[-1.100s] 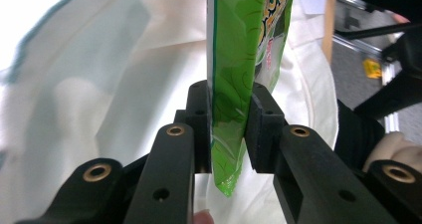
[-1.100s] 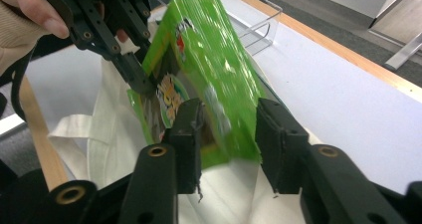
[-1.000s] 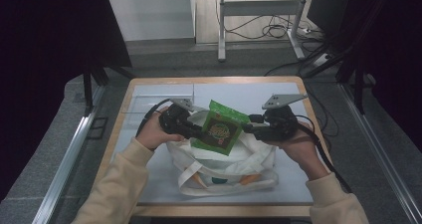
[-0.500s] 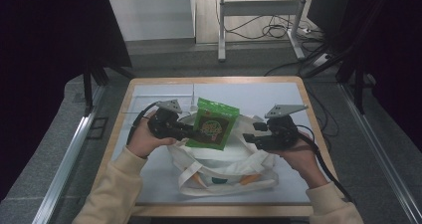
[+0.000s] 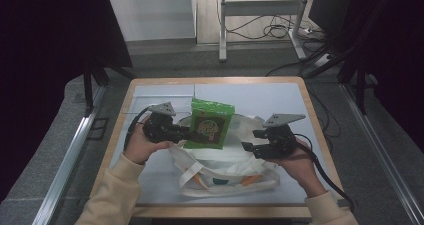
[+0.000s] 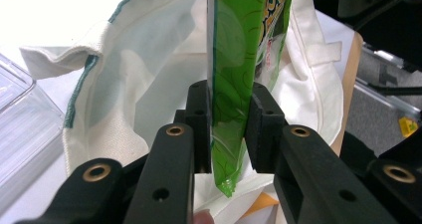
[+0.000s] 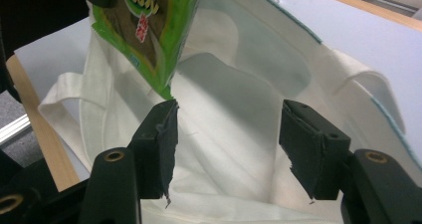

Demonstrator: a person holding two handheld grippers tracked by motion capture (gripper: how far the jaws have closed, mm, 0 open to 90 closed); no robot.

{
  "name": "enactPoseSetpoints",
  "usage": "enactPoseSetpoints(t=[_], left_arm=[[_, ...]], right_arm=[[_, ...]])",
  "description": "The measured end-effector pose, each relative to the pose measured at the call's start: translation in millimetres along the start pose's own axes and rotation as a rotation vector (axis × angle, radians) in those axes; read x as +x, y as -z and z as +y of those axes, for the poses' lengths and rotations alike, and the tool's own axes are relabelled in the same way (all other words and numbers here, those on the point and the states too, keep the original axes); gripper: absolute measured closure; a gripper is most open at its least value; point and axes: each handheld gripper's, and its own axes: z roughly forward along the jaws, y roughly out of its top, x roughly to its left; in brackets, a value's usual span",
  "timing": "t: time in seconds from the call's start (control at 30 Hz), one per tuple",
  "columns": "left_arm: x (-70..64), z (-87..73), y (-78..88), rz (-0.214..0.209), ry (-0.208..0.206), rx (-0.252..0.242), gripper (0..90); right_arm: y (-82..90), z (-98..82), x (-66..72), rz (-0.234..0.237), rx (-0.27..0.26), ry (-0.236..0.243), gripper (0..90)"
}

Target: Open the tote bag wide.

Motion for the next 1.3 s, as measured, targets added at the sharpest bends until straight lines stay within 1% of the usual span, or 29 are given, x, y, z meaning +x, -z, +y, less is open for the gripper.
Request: enactPoseSetpoints(t=[0.07,0.17,0.3,0.4,0.6,0.7,1.07,1.17,1.3], left_arm=[[-1.6,-1.7,0.9,0.0,0.007,-0.014,75.1],[-4.5,-4.0,2.8,0.008,0.011,-0.033,75.0],[-7.4,-5.7,4.2,0.014,0.019,-0.064,75.0],[-9.2,-6.3,3.5,0.01,0.02,-0.075,75.0],[-11.5,-8.5,-0.4,-0.004,0.025,-0.087,75.0],[-11.7,-9.1,-0.8,-0.004,0.031,-0.096,75.0],[-13.1,-10.8,-4.7,-0.013,0.032,-0.104,74.9],[-13.9,-11.4,-6.7,-0.01,0.036,-0.112,74.9],[-14.8,-11.5,-10.0,-0.021,0.034,-0.114,74.8]], right_arm=[[-0.3,-0.6,1.3,-0.002,0.006,0.004,40.2],[1.8,-1.7,3.4,-0.002,-0.001,0.011,39.8],[4.0,-2.9,7.5,0.015,-0.014,0.019,39.3],[2.3,-3.8,9.7,0.024,-0.014,0.02,38.7],[-3.2,-5.4,13.2,0.041,-0.019,0.017,37.9],[-5.2,-5.7,14.3,0.052,-0.024,0.004,37.2],[-14.4,-6.4,15.9,0.082,-0.042,-0.018,36.3],[-18.8,-7.6,17.4,0.089,-0.037,-0.016,36.1],[-24.9,-8.4,18.6,0.103,-0.041,-0.017,35.9]])
